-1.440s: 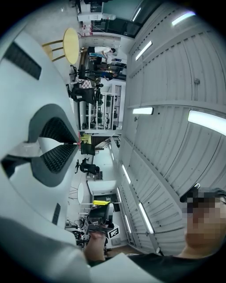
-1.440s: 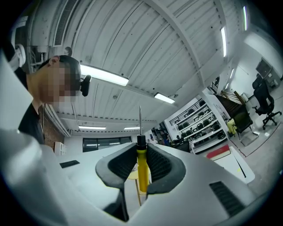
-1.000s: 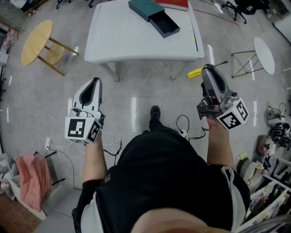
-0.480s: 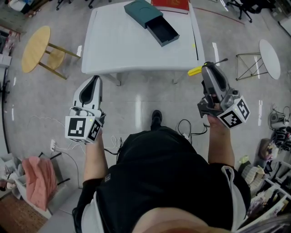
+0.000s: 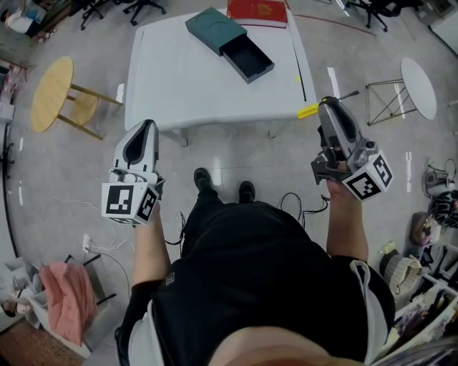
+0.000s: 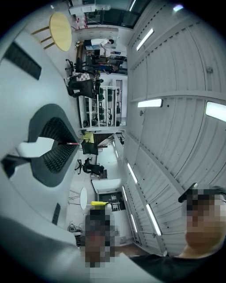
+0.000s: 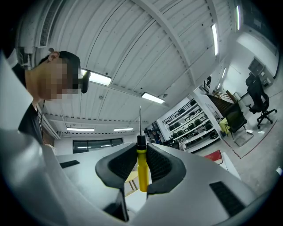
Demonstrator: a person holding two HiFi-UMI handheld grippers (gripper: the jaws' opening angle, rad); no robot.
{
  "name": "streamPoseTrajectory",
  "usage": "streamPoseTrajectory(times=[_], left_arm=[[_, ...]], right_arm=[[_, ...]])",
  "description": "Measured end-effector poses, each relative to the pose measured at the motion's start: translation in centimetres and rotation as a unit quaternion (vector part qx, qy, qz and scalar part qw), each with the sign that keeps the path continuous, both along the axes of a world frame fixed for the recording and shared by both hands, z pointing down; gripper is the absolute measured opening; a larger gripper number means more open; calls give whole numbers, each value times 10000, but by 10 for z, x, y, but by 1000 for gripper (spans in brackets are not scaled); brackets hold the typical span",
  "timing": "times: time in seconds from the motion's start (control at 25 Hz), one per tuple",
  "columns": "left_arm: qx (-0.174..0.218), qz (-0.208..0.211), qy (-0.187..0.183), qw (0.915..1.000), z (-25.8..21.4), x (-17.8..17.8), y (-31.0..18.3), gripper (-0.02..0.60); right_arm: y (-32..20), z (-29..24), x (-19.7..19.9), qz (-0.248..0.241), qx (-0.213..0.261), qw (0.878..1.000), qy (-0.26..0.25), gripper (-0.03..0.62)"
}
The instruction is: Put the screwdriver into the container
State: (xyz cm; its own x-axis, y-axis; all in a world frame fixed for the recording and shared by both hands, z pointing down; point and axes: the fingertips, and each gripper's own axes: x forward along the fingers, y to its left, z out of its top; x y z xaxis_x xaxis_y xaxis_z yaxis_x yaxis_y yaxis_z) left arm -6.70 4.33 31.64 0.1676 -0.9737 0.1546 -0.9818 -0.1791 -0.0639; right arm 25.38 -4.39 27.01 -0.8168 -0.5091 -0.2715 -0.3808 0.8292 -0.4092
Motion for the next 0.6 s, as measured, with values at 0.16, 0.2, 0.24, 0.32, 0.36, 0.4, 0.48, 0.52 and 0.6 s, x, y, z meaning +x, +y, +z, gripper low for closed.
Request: streamPoseTrajectory(times=[0.16,0.2,0.24,0.32,0.36,0.4,0.48,0.52,0.6], left_arm=[[89,221,77,9997,0,-17,-26,26],[105,281,74,9995,0,-24,-33,26],[117,340,68,9993,1,-32,-40,26],[134,451,64,9989,2,-50,-55,26],[144,506,70,9986,2,-59,-63,26],[157,560,79,9983,2,-69,-70,26],[187,656,96,9976,0,-90,-84,26],[199,697,106,9973,-1,-101,-91,26],[207,763,134,9968,0,-125,-102,26]], right_arm=[[-9,-4,-13,213,49,9997,104,84],[-12,-4,-20,266,59,9996,125,84],[-15,-4,-27,322,69,9994,145,84],[-23,-6,-42,456,92,9988,175,84],[-28,-7,-50,532,104,9984,182,84],[-33,-9,-58,605,118,9979,193,84],[-43,-13,-76,723,151,9970,236,84],[-48,-14,-86,769,164,9966,258,84],[-57,-16,-110,832,172,9960,286,84]])
